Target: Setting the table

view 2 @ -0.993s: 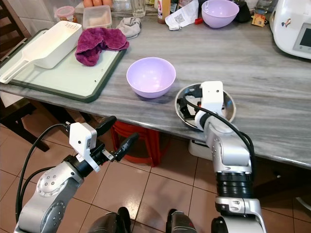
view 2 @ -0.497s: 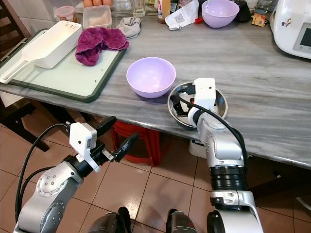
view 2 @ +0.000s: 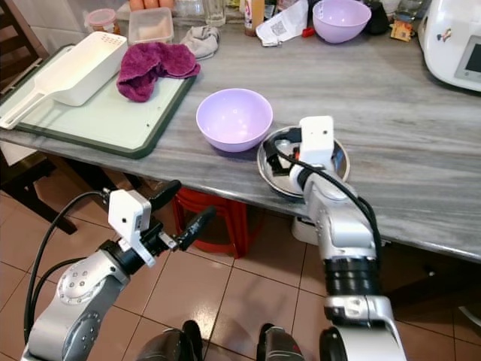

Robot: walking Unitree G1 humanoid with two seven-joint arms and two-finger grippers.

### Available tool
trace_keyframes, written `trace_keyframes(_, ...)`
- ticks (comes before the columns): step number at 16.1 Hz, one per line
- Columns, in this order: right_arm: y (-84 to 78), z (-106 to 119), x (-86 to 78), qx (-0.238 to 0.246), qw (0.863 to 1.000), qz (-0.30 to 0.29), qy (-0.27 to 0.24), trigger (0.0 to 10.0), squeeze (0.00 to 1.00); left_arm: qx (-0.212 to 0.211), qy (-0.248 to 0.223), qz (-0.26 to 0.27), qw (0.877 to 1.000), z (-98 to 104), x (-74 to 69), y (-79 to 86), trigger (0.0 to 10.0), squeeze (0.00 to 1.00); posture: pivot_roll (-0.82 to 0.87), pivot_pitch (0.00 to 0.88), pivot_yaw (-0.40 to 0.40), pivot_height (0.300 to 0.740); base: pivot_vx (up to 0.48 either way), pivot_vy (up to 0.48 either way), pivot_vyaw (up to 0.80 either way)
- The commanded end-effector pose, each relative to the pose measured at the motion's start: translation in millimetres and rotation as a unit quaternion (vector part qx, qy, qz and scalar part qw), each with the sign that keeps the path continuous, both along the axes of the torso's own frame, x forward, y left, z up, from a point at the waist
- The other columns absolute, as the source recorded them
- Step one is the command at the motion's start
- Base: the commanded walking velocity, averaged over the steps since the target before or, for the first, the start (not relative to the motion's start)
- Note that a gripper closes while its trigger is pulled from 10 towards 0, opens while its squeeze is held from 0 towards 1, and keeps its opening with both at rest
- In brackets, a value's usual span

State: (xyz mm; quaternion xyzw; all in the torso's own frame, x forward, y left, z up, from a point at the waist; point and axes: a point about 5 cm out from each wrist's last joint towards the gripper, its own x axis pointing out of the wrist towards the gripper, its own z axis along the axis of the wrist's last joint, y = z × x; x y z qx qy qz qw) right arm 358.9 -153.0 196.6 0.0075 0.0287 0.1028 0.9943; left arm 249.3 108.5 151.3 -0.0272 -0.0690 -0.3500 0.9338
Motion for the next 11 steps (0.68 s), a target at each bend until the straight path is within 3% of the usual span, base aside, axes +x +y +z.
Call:
trace_keyframes(1,-6.3,6,-5.0,0.000,1.000,-0.005,-0.025,10.0,0.00,0.003,-0.008,-0.005,1.000,3,-1.8,1.4,10.0,0.00,-0.14,0.230,0.036,0.740,0.000,0.000,0.00)
trace_keyframes(3,-14.1,14,-20.5,-0.034,0.997,-0.024,-0.071,10.0,0.00,-0.001,-0.002,0.021,1.000,0,3.7,7.1,10.0,0.00,-0.15,0.220,0.040,0.740,0.000,0.000,0.00)
trace_keyframes(5,-11.2,22,-32.8,-0.014,0.992,-0.029,-0.122,10.0,0.00,-0.007,-0.005,0.059,0.998,1,9.7,14.5,10.0,0.00,-0.16,0.217,0.042,0.740,0.000,0.000,0.00)
trace_keyframes(8,-4.9,21,-42.7,-0.017,0.989,-0.032,-0.141,10.0,0.00,-0.002,0.018,0.130,0.991,-11,20.0,32.1,10.0,0.00,-0.16,0.210,0.046,0.740,0.000,0.000,0.00)
trace_keyframes(11,6.8,13,-53.0,-0.022,0.988,-0.037,-0.145,10.0,0.00,0.018,0.027,0.246,0.969,-22,27.3,60.6,10.0,0.00,-0.14,0.201,0.050,0.740,0.000,0.000,0.00)
